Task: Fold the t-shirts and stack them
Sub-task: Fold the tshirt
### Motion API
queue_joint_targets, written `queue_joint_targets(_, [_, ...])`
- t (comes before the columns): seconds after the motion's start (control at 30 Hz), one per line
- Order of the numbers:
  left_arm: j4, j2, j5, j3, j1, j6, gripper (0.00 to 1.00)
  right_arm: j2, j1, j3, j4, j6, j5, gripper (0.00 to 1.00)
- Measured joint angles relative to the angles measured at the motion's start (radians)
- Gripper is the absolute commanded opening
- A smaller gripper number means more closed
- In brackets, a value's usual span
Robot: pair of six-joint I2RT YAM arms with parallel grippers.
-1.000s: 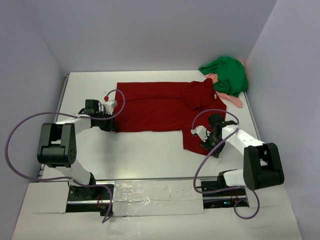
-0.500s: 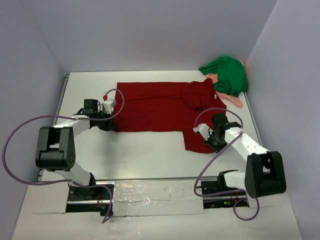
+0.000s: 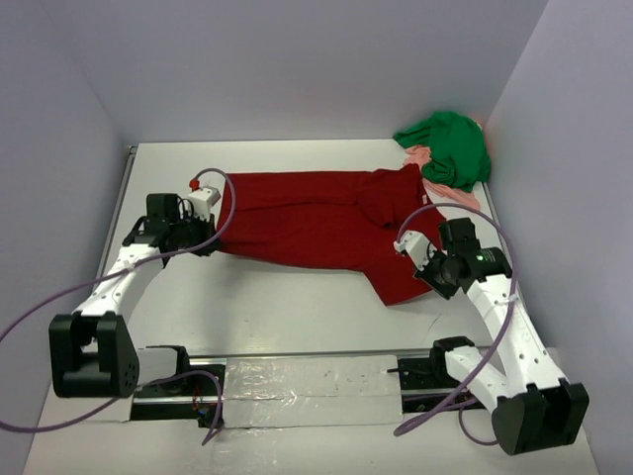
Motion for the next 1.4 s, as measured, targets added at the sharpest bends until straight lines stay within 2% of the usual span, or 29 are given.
queue_joint_targets(0.3, [-0.179, -0.138, 0.000, 0.014, 0.000, 0.029, 0.00, -0.132, -0.001, 0.075, -0.212, -0.013, -0.049, 0.00])
queue_joint_targets(0.43, [-0.220, -0.219, 0.000, 0.014, 0.002, 0.033, 0.00, -0.161, -0.001, 0.093, -0.251, -0.020, -0.062, 0.00])
queue_joint_targets(0.57, [-0.220, -0.206, 0.000, 0.026, 0.003, 0.040, 0.00, -0.144, -0.001, 0.105, -0.251, -0.014, -0.066, 0.00])
queue_joint_targets(0.9, [-0.173, 0.067, 0.008, 0.079, 0.007, 0.050, 0.00, 0.243, -0.004, 0.196, -0.059, 0.027, -0.072, 0.00])
queue_joint_targets(1.13, [-0.126, 0.212, 0.009, 0.161, 0.007, 0.062, 0.00, 0.468, -0.021, 0.353, 0.029, 0.035, -0.072, 0.00])
queue_joint_targets(1.4, [-0.112, 0.291, 0.014, 0.220, 0.019, 0.077, 0.00, 0.668, -0.064, 0.566, 0.065, 0.036, -0.073, 0.00])
